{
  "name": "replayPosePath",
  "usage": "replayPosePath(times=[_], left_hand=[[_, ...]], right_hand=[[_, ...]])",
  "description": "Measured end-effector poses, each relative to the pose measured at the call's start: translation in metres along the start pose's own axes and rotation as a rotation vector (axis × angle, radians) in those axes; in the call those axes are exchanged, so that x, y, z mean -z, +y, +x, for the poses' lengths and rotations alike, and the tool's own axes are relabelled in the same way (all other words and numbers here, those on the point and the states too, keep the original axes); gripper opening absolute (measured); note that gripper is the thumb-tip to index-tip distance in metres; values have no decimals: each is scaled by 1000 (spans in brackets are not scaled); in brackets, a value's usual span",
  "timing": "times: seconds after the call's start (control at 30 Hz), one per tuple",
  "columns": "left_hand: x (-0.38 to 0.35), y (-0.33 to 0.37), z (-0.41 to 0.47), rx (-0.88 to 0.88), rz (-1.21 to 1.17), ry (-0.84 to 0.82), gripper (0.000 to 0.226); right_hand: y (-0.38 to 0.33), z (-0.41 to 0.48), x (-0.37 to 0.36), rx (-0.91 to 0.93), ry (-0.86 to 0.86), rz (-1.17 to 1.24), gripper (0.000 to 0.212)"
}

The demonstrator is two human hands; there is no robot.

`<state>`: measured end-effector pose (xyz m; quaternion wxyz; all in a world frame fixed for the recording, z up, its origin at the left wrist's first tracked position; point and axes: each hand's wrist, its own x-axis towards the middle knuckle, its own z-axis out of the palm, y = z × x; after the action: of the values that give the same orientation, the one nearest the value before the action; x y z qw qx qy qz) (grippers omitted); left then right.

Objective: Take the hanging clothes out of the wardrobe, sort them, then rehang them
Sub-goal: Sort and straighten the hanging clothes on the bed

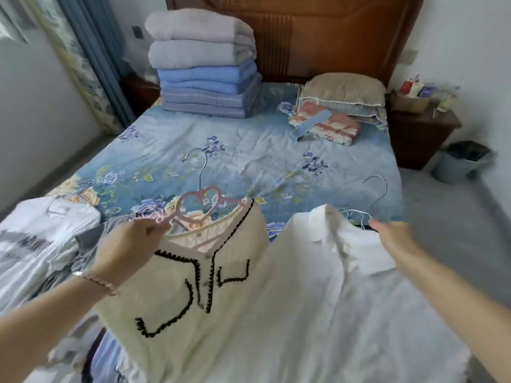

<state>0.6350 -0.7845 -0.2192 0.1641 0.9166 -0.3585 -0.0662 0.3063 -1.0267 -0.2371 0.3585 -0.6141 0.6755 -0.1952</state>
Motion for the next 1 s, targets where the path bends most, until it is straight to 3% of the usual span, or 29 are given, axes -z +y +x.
replayPosePath(times=[0.17, 0.33, 0.5, 0.67, 0.73, 0.83, 0.93, 1.0], left_hand=[[54, 2, -21, -223, 18, 88, 48], [78, -19, -46, -788, 72, 276, 68], [99, -19, -66, -1083, -16, 315, 43], [116, -1, -70, -1017, -62, 423, 48], [123, 5, -74, -987, -103, 437, 45], [129, 9, -81, -934, -183, 437, 39], [129, 11, -82, -878, -277, 467, 41], [129, 15, -83, -851, -354, 502, 37]], right_hand=[[-63, -22, 36, 180, 147, 68, 42], [-132, -54, 61, 406, 272, 147, 39], [-191, -90, 89, 635, 319, 364, 30], [-206, -131, 84, 984, 141, 235, 32], [-199, -141, 77, 1018, -89, 199, 37], [-190, -158, 79, 1060, -400, 145, 72], [-185, -175, 86, 1109, -578, -113, 68], [-183, -183, 88, 1108, -593, -335, 62]])
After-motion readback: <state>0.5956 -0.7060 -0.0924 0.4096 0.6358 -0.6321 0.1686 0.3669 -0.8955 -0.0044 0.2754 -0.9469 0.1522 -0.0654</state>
